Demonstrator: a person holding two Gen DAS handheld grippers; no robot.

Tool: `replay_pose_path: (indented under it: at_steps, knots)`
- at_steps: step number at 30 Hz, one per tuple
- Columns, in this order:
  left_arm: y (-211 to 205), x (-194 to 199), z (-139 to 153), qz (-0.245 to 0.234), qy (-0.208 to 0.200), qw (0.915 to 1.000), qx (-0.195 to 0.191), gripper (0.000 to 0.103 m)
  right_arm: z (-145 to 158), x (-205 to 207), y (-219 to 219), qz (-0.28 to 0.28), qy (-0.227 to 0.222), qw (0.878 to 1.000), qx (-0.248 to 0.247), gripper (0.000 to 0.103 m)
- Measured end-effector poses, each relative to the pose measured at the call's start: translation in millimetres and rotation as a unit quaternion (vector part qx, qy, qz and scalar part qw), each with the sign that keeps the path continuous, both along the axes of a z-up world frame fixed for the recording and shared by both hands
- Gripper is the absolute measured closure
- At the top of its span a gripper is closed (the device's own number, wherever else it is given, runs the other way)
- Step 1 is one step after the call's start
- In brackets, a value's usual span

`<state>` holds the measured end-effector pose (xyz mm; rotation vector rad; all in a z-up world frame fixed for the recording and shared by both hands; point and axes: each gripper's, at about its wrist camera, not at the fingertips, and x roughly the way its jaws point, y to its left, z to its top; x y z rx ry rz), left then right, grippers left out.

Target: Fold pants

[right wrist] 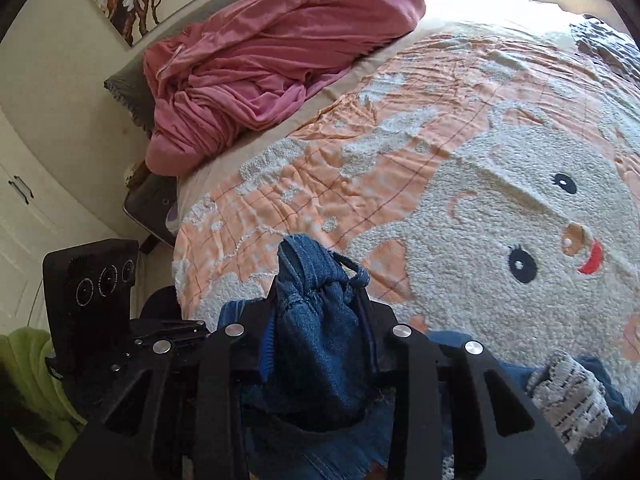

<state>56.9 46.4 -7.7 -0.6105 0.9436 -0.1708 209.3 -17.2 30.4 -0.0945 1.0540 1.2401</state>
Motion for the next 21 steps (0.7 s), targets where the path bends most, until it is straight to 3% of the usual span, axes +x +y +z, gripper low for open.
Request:
replay_pose_path:
  at_steps: [6,16,19,21]
  knots:
    - [-50,19,20,-0.039,-0.021,0.9988,0.023,0.049,11,14,-64,-0.037,-0.004,0.999,0.029,0.072]
    - [-133,47,21,-0.099,-0.027,0.9925,0.067,0.049,4,25,-158,-0.092,-0.007,0.994,0.062,0.068]
    - [-146,48,15,-0.113,-0.021,0.9902,0.079,0.047,-7,26,-180,-0.111,0.004,0.992,0.058,0.058]
    - [-150,48,12,-0.120,-0.018,0.9895,0.078,0.044,-11,26,-195,-0.127,0.010,0.990,0.060,0.044]
